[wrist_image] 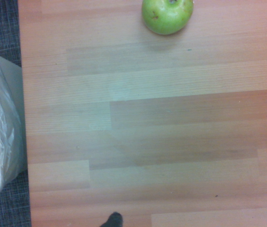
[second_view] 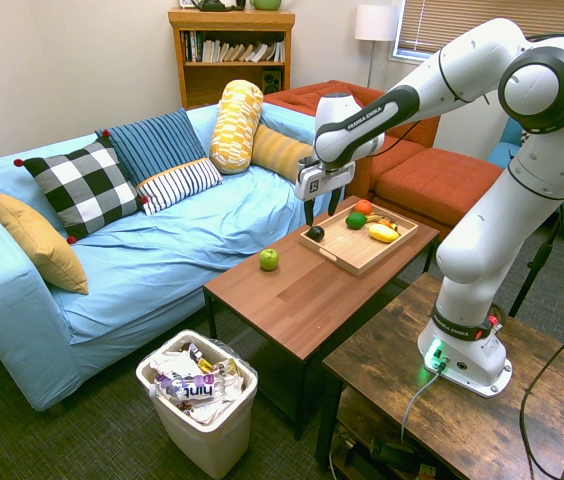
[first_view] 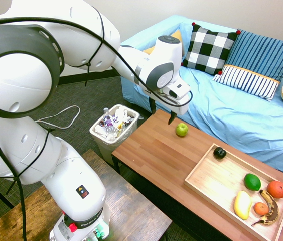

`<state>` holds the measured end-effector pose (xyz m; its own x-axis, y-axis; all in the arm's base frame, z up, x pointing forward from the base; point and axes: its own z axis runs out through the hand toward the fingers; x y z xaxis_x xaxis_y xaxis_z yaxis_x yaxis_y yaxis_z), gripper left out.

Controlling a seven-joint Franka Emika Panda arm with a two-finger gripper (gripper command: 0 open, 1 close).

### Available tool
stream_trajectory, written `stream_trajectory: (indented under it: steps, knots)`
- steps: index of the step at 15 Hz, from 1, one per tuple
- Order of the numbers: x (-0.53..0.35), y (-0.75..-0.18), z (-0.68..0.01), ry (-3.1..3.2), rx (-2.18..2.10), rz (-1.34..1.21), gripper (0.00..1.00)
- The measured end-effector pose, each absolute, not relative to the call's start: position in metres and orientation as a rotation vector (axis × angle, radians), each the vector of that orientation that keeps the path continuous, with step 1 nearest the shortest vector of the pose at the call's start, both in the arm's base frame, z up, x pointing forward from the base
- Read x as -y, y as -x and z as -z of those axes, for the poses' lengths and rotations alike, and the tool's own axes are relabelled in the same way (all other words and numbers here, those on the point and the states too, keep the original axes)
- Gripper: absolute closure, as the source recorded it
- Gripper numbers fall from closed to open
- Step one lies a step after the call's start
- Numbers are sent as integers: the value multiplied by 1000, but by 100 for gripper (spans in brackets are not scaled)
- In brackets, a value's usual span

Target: Put the apple in the tray

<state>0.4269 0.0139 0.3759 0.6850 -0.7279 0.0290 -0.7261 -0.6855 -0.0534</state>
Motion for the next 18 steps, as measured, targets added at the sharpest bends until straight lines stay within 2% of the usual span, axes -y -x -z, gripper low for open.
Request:
stream_trajectory:
  steps: [7,18]
  knots:
    - [-28,-453,-353,2830,-1275,88,0]
    - [-24,-587,-253,2789,-1407,98,0]
